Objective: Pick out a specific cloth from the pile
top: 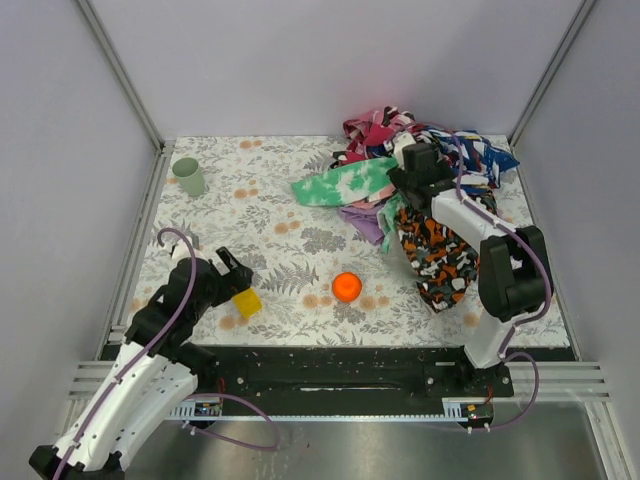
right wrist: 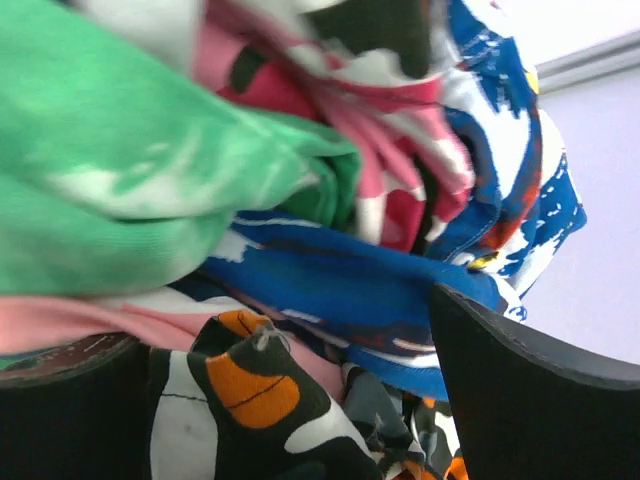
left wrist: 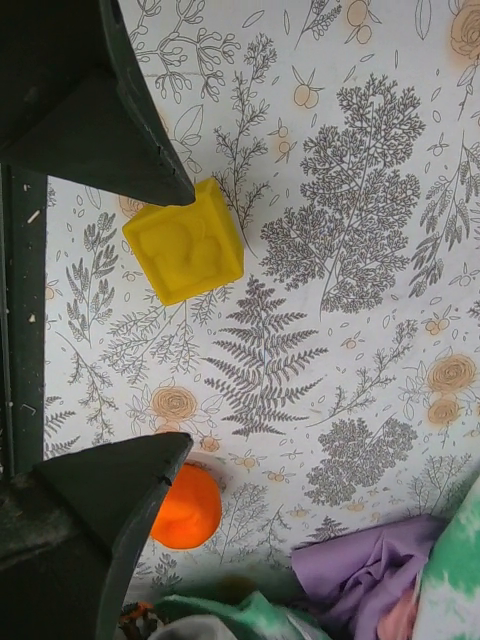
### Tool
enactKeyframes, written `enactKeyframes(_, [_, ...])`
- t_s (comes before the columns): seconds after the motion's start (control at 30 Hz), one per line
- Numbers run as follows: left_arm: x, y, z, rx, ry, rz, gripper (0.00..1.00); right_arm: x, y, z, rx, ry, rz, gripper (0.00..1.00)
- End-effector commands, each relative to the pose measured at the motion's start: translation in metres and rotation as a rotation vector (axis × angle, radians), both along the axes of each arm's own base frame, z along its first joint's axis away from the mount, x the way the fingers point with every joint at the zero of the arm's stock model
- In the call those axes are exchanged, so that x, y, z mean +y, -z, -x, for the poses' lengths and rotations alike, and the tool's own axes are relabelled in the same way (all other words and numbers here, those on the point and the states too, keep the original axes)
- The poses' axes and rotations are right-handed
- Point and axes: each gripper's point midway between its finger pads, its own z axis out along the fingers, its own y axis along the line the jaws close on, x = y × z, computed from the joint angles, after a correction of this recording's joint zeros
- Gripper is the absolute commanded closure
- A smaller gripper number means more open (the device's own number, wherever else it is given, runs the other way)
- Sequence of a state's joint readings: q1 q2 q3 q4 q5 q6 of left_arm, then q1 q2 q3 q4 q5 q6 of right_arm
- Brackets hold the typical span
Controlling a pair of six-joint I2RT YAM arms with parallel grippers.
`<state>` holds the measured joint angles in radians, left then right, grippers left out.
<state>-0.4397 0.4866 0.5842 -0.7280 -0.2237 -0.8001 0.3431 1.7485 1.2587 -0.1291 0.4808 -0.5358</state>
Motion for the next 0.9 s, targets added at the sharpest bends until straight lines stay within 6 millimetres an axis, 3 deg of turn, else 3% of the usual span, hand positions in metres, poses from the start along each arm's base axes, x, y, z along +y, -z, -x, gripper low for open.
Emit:
enactKeyframes(0.0, [0.002, -0.011, -0.009, -0.026, -0.017, -0.02, 0.01, -0.074, -0.067, -0.054, -0.289, 0.306, -0.125, 0.06])
enactKeyframes(0.17, [-0.001, -0.018, -0.016, -0.034, -0.004, -0.034, 0.01, -0.13, -0.051, -0.076, -0.258, 0.507, -0.222, 0.04])
enactKeyframes(0.27, [-0.022, -0.035, -0.03, -0.091, 0.084, 0.005, 0.01, -0.144, -0.036, -0.085, -0.215, 0.557, -0.381, 0.01])
enactKeyframes(0.3, [-0.032, -0.04, -0.037, -0.113, 0.121, 0.024, 0.01, -0.16, -0.028, -0.084, -0.197, 0.601, -0.427, 0.01])
enactKeyframes(0.4, [-0.071, -0.048, -0.055, -0.135, 0.274, 0.091, 0.01, -0.165, -0.004, -0.094, -0.119, 0.642, -0.596, 0.0])
enactKeyframes(0.57, [-0.144, -0.066, -0.094, -0.172, 0.499, 0.184, 0.01, -0.137, 0.03, -0.102, 0.006, 0.545, -0.751, 0.01])
enactKeyframes(0.67, [-0.197, -0.058, -0.116, -0.119, 0.613, 0.182, 0.01, -0.122, 0.042, -0.105, 0.064, 0.498, -0.809, 0.05])
enactKeyframes(0.7, [-0.219, -0.061, -0.12, -0.115, 0.662, 0.189, 0.01, -0.121, 0.049, -0.106, 0.076, 0.502, -0.81, 0.06])
enactKeyframes(0.77, [-0.26, -0.048, -0.131, -0.084, 0.732, 0.189, 0.01, -0.121, 0.054, -0.107, 0.089, 0.509, -0.811, 0.05])
enactKeyframes(0.87, [-0.305, -0.027, -0.162, -0.042, 0.664, 0.161, 0.01, -0.122, 0.061, -0.109, 0.097, 0.519, -0.814, 0.05])
